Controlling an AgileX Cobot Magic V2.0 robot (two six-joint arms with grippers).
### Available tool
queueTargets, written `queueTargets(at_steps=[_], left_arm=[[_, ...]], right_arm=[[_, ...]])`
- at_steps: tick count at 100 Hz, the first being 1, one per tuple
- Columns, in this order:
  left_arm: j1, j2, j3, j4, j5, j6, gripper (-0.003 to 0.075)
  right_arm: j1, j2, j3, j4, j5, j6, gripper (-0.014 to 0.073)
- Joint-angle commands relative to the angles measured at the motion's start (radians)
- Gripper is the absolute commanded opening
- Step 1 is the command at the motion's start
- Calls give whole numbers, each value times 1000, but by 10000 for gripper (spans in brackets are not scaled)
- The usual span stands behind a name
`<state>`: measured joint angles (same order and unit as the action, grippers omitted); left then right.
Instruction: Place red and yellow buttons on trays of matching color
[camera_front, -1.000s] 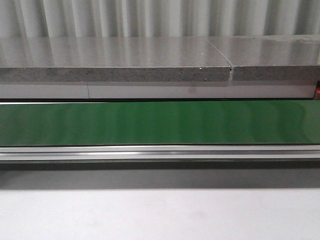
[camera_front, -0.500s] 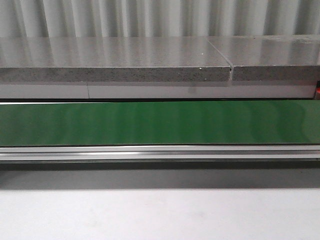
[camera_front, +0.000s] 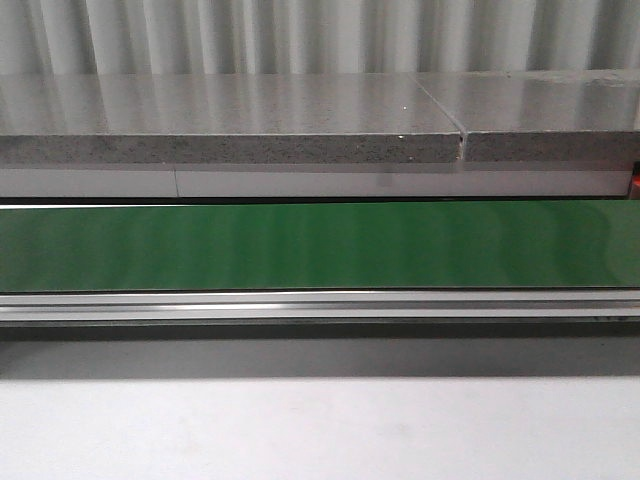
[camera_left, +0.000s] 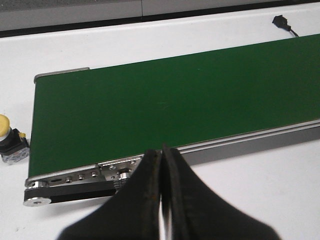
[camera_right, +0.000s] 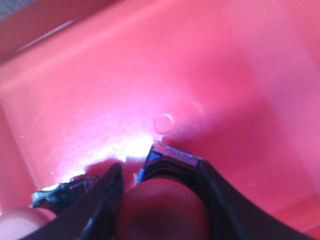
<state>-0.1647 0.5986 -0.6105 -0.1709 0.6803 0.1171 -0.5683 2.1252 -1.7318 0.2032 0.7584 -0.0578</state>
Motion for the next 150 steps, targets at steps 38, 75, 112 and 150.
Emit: queueTargets(at_steps=[38, 75, 112, 150], left_arm=[[-6, 0, -26, -15, -67, 1, -20], [-6, 0, -26, -15, -67, 1, -20], [-6, 0, -26, -15, -67, 1, -20], [-6, 0, -26, -15, -67, 1, -20]], right_arm=[[-5, -40, -34, 61, -31, 1, 524], [1, -166, -31, 50, -20, -48, 504], [83, -322, -27, -2, 107, -95, 24], [304, -498, 155, -79, 94, -95, -68]])
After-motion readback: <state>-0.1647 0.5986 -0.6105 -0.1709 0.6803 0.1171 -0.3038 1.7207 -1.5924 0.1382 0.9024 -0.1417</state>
